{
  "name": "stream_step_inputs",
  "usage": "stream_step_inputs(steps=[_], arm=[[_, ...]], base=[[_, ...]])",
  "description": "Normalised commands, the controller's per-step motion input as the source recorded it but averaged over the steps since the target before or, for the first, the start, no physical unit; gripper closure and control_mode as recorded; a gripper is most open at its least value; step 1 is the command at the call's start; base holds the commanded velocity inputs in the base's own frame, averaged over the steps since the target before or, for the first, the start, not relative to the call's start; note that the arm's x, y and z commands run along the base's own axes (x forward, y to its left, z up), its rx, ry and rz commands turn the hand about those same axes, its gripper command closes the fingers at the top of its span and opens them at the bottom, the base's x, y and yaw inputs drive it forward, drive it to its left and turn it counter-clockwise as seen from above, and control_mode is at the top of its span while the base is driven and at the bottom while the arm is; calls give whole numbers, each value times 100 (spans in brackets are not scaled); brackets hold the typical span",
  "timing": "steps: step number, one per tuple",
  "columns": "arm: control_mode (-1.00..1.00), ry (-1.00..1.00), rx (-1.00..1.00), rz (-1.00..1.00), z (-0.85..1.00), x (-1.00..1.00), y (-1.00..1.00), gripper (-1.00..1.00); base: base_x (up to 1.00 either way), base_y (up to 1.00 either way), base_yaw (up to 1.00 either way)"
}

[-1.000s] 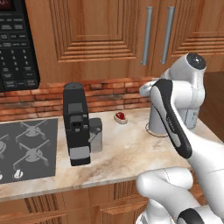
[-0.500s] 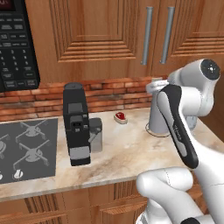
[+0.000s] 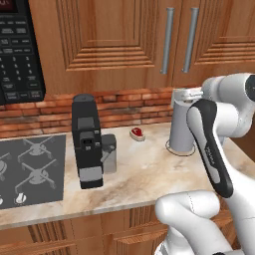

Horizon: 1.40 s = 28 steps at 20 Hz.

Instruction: Pick the dish brush and spray from the cabinet and place them on the counter.

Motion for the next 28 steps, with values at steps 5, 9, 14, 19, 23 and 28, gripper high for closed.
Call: stream_step_inputs(steps=[5, 9, 14, 19, 23, 28], arm=[[-100, -20, 0, 0, 25, -8, -12, -100], [-100, -21, 0, 0, 22, -6, -7, -100], [-100, -21, 1, 0, 23, -4, -4, -100], [-100, -21, 2, 0, 22, -2, -1, -100], [-100, -19, 2, -1, 25, -2, -2, -100], [-100, -14, 2, -1, 26, 0, -5, -100]], base=[[0, 0, 0], [0, 0, 0], [0, 0, 0], [0, 0, 0], [0, 0, 0], [0, 0, 0]])
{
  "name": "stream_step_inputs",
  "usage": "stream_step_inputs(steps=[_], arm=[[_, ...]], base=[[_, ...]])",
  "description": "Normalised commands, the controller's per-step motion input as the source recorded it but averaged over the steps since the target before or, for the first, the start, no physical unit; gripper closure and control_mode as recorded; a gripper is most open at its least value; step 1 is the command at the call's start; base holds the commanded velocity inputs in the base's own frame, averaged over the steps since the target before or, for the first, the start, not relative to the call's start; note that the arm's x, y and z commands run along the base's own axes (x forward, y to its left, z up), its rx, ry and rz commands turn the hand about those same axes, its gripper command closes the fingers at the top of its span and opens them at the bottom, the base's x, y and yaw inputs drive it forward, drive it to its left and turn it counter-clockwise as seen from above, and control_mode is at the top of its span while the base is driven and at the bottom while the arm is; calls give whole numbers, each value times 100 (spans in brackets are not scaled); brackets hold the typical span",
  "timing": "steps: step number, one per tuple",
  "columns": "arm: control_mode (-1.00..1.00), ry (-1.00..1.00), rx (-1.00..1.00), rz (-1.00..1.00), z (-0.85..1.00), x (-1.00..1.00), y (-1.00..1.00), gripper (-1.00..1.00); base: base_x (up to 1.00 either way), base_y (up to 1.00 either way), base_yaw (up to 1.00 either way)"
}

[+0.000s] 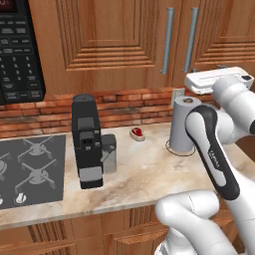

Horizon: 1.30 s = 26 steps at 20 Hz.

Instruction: Pick the dish brush and spray from the cabinet and place them on the counter.

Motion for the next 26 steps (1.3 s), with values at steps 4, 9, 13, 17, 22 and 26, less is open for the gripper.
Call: stream_step_inputs(steps=[4, 9, 13, 17, 22, 26], arm=[[-100, -6, 0, 0, 25, 0, -6, -100], [-100, -1, 0, 0, 20, 1, -2, -100], [-100, 0, 0, 0, 9, 13, 0, -100], [-100, 2, 0, 0, 0, 21, 0, -100], [-100, 0, 0, 0, 0, 25, 0, -100], [-100, 0, 0, 0, -2, 28, 0, -100]], base=[[0, 0, 0], [0, 0, 0], [0, 0, 0], [0, 0, 0], [0, 0, 0], [0, 0, 0]])
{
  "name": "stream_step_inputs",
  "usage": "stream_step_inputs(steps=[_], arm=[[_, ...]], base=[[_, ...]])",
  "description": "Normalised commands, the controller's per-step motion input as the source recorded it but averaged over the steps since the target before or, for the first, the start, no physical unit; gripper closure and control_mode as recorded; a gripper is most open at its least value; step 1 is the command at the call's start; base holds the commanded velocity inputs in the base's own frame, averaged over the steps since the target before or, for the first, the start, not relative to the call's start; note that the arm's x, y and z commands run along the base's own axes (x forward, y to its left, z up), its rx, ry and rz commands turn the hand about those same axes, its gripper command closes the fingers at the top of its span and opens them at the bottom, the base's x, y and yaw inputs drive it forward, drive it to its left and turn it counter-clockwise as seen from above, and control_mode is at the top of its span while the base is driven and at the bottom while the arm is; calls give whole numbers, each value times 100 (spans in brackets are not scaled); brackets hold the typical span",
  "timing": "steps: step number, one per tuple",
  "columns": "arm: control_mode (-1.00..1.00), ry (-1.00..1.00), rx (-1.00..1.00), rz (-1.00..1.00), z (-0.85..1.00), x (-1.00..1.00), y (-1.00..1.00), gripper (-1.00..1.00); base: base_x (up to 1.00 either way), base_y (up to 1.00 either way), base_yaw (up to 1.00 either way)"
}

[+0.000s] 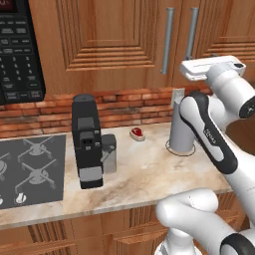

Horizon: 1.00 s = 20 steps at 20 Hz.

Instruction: Pick the dish brush and spray from the cabinet and place them on the counter.

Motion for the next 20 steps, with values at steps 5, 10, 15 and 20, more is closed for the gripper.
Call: stream_step_inputs(steps=[5, 10, 15, 20], arm=[[-100, 0, 0, 0, -6, 29, 0, -100], [-100, 0, 0, 0, -5, 32, 0, -100], [-100, 0, 0, 0, -1, 34, -5, -100], [-100, 0, 0, 0, 0, 34, -8, -100]], base=[[0, 0, 0], [0, 0, 0], [0, 0, 0], [0, 0, 0]])
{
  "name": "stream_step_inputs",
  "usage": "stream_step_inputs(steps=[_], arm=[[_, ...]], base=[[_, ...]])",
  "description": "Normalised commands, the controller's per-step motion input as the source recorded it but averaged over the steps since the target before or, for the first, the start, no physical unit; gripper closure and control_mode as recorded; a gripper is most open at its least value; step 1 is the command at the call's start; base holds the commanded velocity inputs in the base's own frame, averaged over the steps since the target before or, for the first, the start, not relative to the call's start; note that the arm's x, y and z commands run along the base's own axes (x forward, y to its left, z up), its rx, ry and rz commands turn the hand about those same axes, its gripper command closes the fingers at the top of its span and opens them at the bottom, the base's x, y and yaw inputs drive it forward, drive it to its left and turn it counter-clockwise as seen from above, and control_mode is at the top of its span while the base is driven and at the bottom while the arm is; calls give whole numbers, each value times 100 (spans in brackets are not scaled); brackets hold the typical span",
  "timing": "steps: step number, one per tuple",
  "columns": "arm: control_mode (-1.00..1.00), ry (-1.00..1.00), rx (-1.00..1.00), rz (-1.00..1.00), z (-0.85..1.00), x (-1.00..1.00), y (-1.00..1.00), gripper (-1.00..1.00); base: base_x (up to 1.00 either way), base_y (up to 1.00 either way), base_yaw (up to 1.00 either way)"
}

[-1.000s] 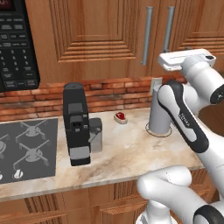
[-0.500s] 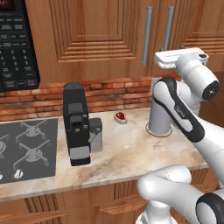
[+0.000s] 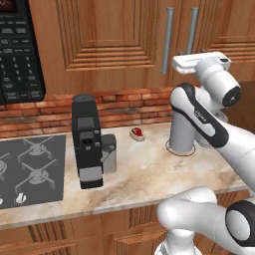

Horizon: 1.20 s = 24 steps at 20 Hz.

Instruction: Pick the dish brush and spray from the cabinet and place them on the counter.

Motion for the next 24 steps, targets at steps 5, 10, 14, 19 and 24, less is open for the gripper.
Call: stream_step_inputs(steps=[5, 10, 14, 19, 24], arm=[[-100, 0, 0, 0, -3, 31, -5, -100], [-100, 0, 0, 0, -2, 29, 0, -100], [-100, 0, 0, 0, -3, 30, 0, -100], [-100, 0, 0, 0, -7, 27, 2, 100], [-100, -1, 0, -1, -11, 17, 20, 100]], base=[[0, 0, 0], [0, 0, 0], [0, 0, 0], [0, 0, 0], [0, 0, 0]])
